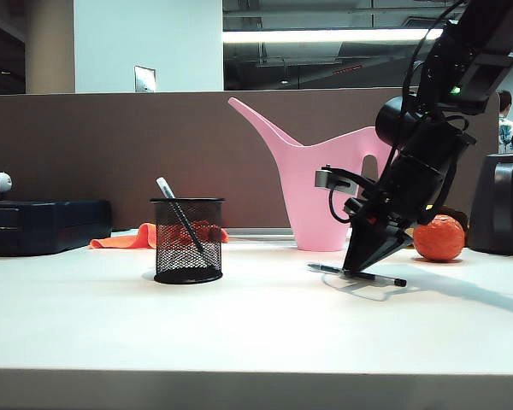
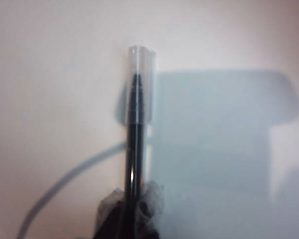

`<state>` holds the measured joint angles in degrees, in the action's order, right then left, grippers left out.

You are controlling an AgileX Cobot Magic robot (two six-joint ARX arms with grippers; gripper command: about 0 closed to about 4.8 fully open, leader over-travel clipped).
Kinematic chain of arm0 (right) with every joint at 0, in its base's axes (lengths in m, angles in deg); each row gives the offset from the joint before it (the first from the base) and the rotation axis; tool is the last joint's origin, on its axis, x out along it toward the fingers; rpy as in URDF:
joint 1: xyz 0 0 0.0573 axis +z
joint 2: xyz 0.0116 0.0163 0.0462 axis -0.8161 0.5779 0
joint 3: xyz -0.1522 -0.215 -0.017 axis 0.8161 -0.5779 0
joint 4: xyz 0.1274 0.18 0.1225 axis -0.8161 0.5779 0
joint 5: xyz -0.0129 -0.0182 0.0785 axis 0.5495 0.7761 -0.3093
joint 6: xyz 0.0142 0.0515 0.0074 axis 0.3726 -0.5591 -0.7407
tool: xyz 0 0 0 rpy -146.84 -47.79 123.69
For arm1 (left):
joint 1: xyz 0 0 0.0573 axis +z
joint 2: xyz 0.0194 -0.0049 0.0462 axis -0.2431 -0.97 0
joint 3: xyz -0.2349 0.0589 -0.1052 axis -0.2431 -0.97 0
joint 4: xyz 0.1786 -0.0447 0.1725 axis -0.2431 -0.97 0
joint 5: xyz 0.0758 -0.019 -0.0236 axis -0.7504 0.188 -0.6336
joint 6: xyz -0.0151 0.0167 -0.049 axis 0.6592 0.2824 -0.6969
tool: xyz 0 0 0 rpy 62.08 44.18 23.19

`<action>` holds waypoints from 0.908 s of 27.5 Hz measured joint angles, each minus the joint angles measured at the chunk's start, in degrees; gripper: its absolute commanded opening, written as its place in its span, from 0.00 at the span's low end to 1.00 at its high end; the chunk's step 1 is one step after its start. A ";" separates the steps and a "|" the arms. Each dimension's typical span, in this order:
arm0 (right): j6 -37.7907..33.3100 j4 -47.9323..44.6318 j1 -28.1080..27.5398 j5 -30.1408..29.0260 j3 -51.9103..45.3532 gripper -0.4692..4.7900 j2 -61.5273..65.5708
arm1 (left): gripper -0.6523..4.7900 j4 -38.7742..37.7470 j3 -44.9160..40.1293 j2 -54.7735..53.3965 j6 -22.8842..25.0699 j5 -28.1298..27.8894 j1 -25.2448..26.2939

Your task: Pick up a few water-based pens and put them in the pen basket.

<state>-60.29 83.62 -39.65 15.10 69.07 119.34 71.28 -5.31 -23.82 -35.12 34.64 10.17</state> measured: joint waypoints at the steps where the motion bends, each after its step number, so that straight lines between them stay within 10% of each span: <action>1: -0.22 0.20 0.04 -0.35 -0.15 0.08 -0.17 | 0.11 0.00 0.00 0.02 0.00 0.00 0.00; 25: -15.30 -12.44 0.39 -8.37 -0.35 0.08 -10.69 | 0.11 0.00 0.00 0.00 0.02 4.66 0.00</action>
<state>-75.59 71.18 -39.26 6.72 68.72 108.66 71.28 -5.31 -23.82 -35.10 39.29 10.17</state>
